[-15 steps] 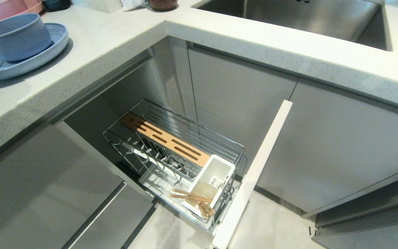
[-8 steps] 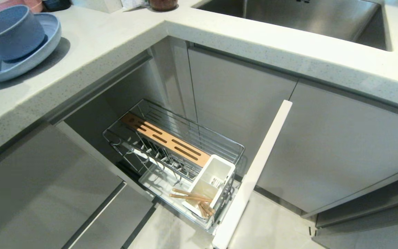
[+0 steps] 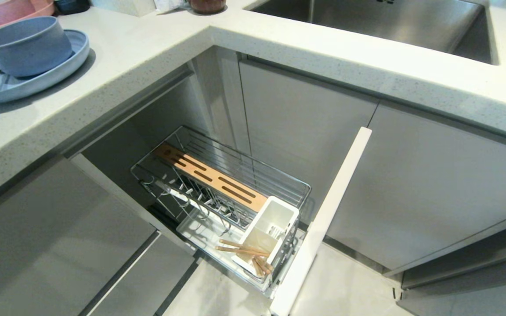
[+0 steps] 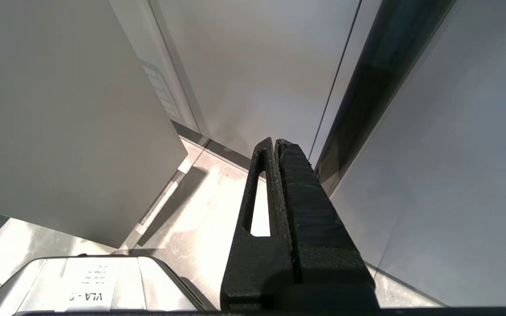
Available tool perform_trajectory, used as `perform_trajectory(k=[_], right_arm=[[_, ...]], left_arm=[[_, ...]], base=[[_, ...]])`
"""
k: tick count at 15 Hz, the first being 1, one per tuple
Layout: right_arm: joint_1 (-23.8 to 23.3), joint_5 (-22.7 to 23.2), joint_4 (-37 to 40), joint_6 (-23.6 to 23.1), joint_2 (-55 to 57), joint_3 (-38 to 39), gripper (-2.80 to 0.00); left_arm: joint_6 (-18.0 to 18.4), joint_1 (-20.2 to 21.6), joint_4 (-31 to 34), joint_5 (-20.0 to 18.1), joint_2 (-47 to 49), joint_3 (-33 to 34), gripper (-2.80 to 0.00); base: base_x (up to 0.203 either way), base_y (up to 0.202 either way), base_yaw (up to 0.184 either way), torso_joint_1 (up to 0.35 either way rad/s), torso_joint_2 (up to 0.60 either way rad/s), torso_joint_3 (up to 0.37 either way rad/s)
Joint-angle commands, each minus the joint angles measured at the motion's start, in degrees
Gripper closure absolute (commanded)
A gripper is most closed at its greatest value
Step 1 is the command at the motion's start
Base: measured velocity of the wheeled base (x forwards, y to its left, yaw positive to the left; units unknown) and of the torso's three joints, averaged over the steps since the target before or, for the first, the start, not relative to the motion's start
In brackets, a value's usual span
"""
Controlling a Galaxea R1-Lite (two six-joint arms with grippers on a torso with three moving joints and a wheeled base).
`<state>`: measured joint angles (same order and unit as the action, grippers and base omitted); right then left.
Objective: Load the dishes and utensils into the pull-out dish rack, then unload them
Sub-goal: Take the chopsticks out of the cupboard
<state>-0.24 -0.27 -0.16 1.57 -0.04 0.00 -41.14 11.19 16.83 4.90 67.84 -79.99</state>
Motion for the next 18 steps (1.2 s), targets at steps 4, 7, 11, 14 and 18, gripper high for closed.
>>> perform_trajectory(k=[4, 7, 11, 14, 18], right_arm=[[0.0, 0.0, 0.0, 0.0, -0.2, 0.1, 0.0], [0.0, 0.0, 0.0, 0.0, -0.2, 0.1, 0.0], [0.0, 0.0, 0.0, 0.0, -0.2, 0.1, 0.0], [0.0, 0.0, 0.0, 0.0, -0.2, 0.1, 0.0], [0.0, 0.0, 0.0, 0.0, -0.2, 0.1, 0.0]], left_arm=[[4.4, 2.2, 0.0, 0.4, -5.1, -6.8, 0.0], [6.4, 2.3, 0.0, 0.4, -6.5, -15.2, 0.0], [3.9, -2.0, 0.4, 0.0, -8.0, -16.7, 0.0], [3.3, -8.5, 1.5, -0.4, -7.1, -16.0, 0.0], [3.3, -19.4, 8.6, -0.3, -4.2, -16.0, 0.0]], base=[[0.0, 0.0, 0.0, 0.0, 0.0, 0.0], [0.0, 0.0, 0.0, 0.0, 0.0, 0.0], [0.0, 0.0, 0.0, 0.0, 0.0, 0.0], [0.0, 0.0, 0.0, 0.0, 0.0, 0.0], [0.0, 0.0, 0.0, 0.0, 0.0, 0.0]])
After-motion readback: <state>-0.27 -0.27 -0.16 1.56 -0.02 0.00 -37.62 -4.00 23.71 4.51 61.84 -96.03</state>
